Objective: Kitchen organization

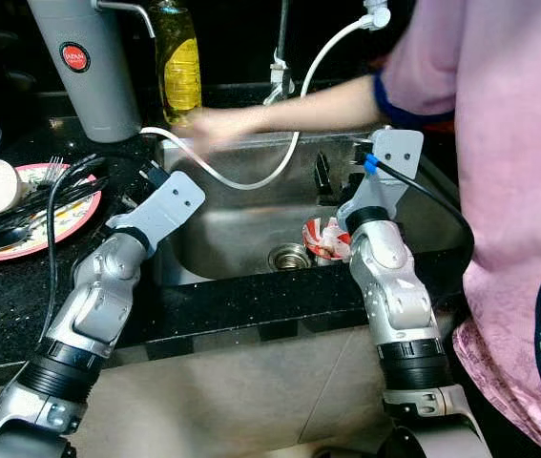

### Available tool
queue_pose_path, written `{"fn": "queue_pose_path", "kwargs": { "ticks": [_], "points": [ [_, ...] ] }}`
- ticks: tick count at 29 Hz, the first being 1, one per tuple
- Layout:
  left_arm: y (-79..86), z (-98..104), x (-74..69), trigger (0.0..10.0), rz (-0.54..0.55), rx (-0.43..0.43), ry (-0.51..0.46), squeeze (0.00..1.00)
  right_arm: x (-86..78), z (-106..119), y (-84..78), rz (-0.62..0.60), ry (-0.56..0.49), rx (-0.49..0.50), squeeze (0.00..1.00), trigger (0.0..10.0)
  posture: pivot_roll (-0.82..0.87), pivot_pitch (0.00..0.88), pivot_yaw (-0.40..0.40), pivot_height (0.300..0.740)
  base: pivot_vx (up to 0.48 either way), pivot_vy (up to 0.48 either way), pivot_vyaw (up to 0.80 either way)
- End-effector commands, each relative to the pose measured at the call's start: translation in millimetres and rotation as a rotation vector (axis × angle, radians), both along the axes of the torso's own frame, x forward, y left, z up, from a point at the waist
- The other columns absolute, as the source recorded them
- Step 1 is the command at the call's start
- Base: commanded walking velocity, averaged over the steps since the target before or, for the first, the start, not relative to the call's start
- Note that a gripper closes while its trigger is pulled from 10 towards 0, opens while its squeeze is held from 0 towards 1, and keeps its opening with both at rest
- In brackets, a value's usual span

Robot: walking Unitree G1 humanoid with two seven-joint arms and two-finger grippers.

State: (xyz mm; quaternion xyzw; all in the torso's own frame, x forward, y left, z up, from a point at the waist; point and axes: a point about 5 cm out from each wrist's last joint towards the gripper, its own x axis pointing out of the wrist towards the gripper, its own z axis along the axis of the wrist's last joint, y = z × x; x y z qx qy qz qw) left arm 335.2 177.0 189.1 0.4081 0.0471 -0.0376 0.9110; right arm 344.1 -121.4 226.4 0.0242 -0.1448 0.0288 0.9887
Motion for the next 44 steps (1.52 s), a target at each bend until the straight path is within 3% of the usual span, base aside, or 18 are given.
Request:
{"fn": "queue_pose_path", "kwargs": {
  "ticks": [1,44],
  "points": [
    [2.5,-3,-2.7,10.0,0.010,0.005,0.014,0.00,2.2,0,1.7,0.010,0.008,-0.002,0.00,10.0,0.05,0.000,-0.027,0.740,0.000,0.000,0.00],
    [0.1,-3,2.4,10.0,0.012,0.005,0.016,0.00,-2.7,-2,-10.1,-0.045,0.007,0.004,0.00,10.0,0.02,0.000,0.009,0.740,0.000,0.000,0.00]
  ]
}}
